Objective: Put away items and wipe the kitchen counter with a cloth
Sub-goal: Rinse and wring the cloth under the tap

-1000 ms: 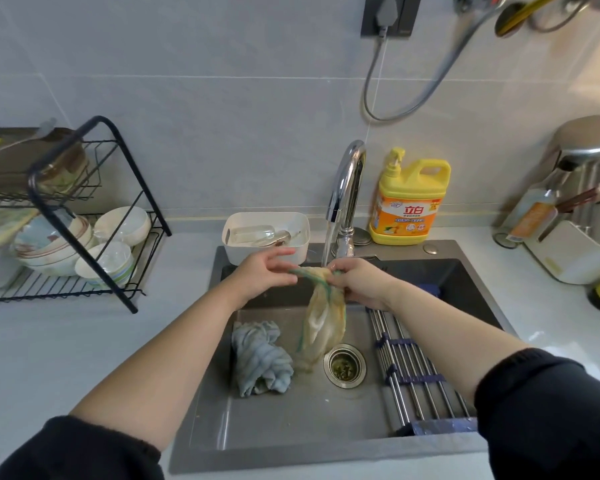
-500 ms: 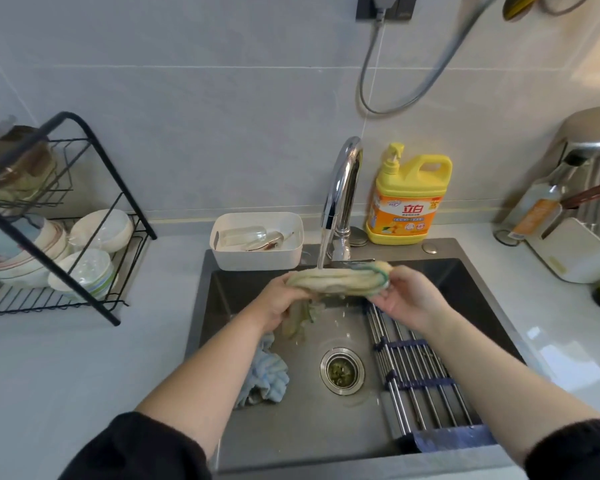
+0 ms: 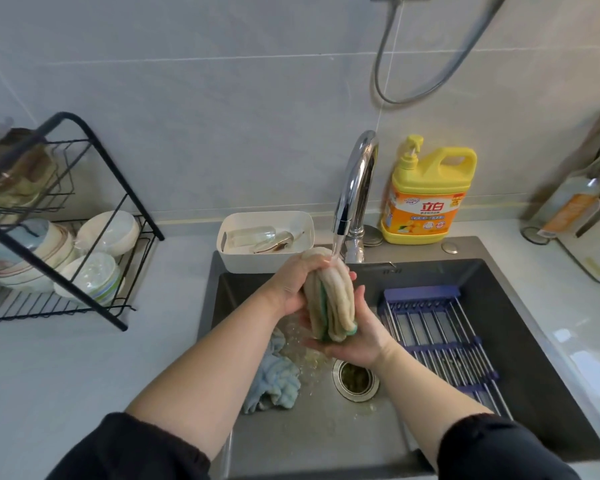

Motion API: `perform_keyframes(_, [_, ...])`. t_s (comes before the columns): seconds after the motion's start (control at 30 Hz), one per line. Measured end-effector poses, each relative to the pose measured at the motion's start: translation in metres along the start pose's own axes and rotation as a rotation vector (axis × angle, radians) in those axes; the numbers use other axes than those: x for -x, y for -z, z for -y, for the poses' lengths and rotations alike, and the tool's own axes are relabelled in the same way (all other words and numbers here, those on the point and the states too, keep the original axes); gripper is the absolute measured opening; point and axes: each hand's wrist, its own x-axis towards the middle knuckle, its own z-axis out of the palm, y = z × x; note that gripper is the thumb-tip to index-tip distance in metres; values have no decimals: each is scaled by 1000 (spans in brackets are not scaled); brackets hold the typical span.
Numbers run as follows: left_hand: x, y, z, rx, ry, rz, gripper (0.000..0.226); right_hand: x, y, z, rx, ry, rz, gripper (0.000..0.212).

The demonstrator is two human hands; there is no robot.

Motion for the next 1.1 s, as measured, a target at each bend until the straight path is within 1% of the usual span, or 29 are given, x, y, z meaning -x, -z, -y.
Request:
perform_keyframes(0.07, [-3,2,-2,-59,9,10,53,3,0,2,182,1,54,95])
perform_keyframes(0.1, [-5,2,-2,-75,12,-17,50,4,-2,4,257,-11,71,92])
perform_keyframes(0.17, [-11,0,1,-52,20,-162,28,8,-13,11,443,-53,29,80])
perform_keyframes(0.2, [-14,-3,2,-21,28,-240,14,11,-22,13,564,-67,-42,73])
perform_keyframes(0.23, [-16,-6,3,9,46,-303,4,14,-32,15,716,-59,-153,64])
perform_keyframes(0.3, [-21,-12,6,39,98,-408,8,18,-48,18,1099,-4,-375,35])
perform_keyframes(0.33, [-23,-17,7,49,118,-446,10,18,-53,18,1296,26,-451,24])
perform_keyframes(0.37, [-24,-22,8,67,133,-480,11,19,-56,18,1493,42,-503,19])
perform_keyframes(0.43, [-27,-29,13,118,148,-552,13,15,-57,17,1902,6,-572,25])
perform_keyframes(0.47, [-28,-31,16,145,158,-593,15,14,-56,16,2040,-10,-606,27])
perform_keyframes(0.5, [-29,-33,19,169,170,-628,17,13,-54,15,2099,-7,-645,27])
perform_keyframes(0.6, [-29,-38,23,214,195,-679,17,14,-48,15,2082,27,-782,22])
perform_keyframes(0.67, [-29,-40,23,183,202,-736,13,18,-50,16,2138,32,-849,20])
perform_keyframes(0.73, [-27,-42,22,191,192,-784,11,21,-56,17,2276,50,-860,21])
perform_keyframes(0.8, [-25,-40,19,284,178,-783,21,18,-62,19,2348,48,-858,22])
perform_keyframes(0.83, [-25,-37,16,298,174,-791,24,16,-65,20,2325,19,-842,23])
perform_keyframes(0.87, [-23,-33,13,284,183,-793,26,13,-66,22,2248,-8,-811,29])
perform_keyframes(0.9, [-22,-29,10,238,206,-791,32,10,-65,26,2115,-17,-758,39])
perform_keyframes(0.97, [-16,-19,5,63,276,-794,52,10,-66,35,1825,3,-653,60])
perform_keyframes(1.0, [-11,-16,3,-12,302,-789,59,12,-67,40,1742,35,-623,62])
perform_keyframes(1.03, [-4,-14,2,-34,310,-764,61,16,-68,45,1695,68,-613,58])
perform_keyframes(1.07, [1,-10,2,-21,299,-730,59,20,-68,49,1638,92,-604,52])
perform_keyframes(1.1, [6,-7,3,10,284,-688,55,24,-67,53,1522,109,-582,46])
